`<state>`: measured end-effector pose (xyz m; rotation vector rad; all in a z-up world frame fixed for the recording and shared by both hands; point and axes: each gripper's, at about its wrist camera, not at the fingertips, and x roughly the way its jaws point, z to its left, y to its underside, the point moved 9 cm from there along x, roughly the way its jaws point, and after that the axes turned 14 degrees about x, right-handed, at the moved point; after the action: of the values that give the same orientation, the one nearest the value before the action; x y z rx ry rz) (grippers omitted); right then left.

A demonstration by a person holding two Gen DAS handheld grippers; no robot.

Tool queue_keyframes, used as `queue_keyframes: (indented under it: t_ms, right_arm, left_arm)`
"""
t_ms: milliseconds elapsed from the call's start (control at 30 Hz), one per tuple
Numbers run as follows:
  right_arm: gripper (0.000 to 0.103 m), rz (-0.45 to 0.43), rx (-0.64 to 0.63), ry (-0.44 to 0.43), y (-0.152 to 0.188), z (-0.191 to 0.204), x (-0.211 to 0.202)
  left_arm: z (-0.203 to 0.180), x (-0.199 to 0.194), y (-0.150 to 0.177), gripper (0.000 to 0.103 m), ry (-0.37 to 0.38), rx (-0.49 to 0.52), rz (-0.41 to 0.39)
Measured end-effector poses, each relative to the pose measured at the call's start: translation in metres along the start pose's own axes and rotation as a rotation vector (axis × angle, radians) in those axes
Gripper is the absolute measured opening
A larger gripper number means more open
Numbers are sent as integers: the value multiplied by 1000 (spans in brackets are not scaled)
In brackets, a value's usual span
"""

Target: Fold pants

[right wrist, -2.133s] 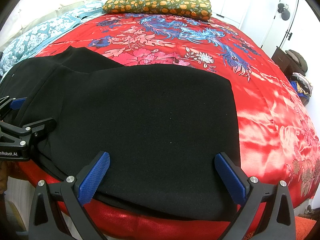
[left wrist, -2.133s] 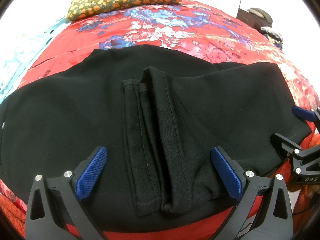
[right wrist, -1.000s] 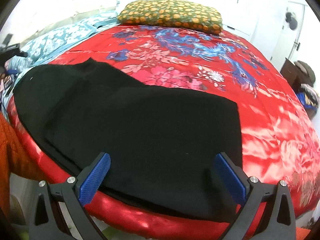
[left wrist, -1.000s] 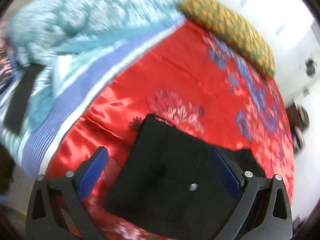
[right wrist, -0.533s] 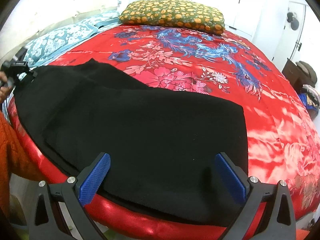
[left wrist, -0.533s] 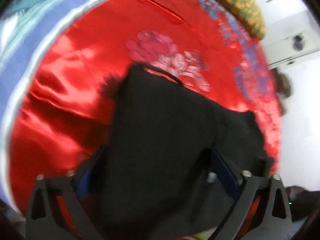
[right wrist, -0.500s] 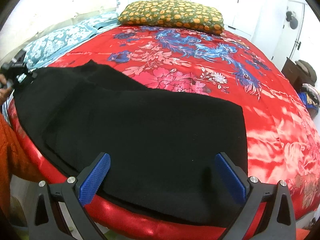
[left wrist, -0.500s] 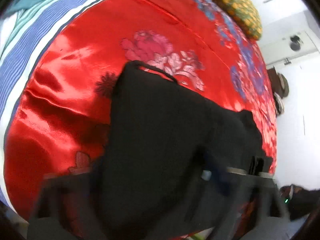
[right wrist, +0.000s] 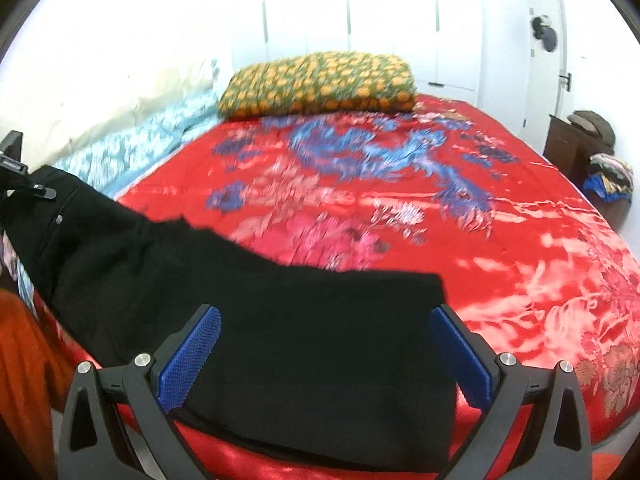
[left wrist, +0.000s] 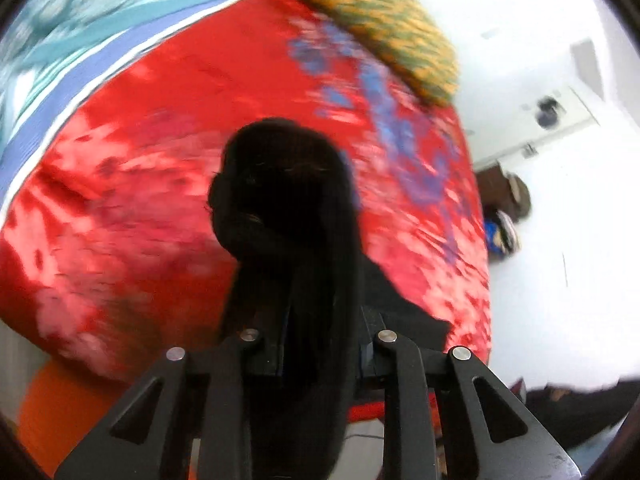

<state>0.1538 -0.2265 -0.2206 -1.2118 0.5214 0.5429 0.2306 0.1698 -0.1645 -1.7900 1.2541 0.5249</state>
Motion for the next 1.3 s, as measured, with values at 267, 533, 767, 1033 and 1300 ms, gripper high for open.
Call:
queue_keyframes:
  t_ms: [267,533,767,1033,1300]
  right_arm:
    - [103,-59,166,-1,-26,-44,-19]
    - [103,-114,367,-45,-34,-92,-44]
    - [103,-72,445,-173,-33,-98,-41]
    - [84,251,101,-471,30,41,-5]
    - [81,334,79,-358,44,47,45]
  left_arm:
    - [-156,118,32,24,-70,213,89]
    - [-230,224,110,53,-24,462,280]
    - [-226,128,64,90,2,479,13]
    - [-68,83,85,90,-333,365,-91]
    - [-38,90,103,81,-347,348,-80]
